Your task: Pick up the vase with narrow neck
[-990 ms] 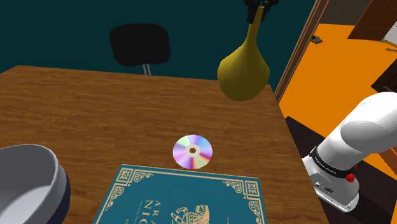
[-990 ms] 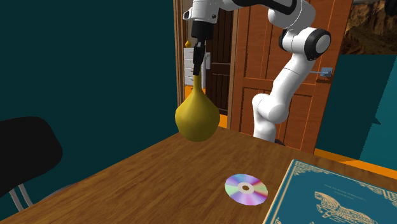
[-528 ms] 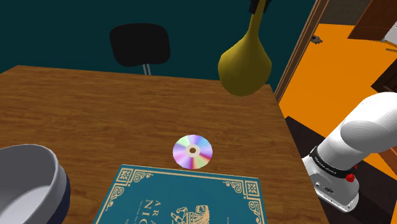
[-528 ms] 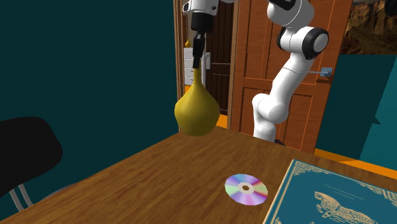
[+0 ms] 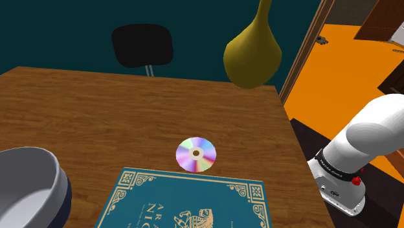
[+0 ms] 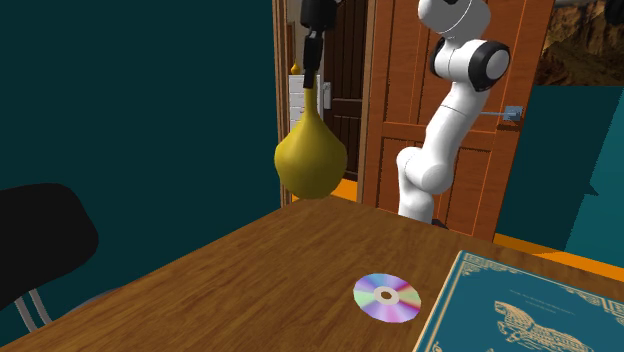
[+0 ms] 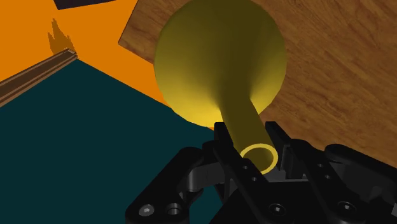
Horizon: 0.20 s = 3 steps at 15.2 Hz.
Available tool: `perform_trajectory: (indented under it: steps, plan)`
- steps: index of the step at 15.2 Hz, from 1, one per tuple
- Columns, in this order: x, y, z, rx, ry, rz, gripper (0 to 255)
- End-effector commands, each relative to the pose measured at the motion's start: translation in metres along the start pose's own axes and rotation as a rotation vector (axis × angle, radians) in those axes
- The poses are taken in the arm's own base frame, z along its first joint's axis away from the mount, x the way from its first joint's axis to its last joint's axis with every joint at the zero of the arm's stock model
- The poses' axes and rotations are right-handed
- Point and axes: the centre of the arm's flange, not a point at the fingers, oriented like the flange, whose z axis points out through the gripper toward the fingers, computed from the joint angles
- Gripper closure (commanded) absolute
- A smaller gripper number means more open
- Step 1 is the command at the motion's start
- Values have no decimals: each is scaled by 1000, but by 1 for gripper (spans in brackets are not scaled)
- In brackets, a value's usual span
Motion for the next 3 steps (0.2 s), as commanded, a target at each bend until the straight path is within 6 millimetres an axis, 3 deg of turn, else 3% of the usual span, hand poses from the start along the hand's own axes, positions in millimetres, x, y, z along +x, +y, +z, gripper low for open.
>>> perform_trajectory:
  steps: [1, 3]
  plan:
    - [2, 0, -12, 0, 1, 0, 255]
    - [2, 0, -13, 0, 1, 0, 255]
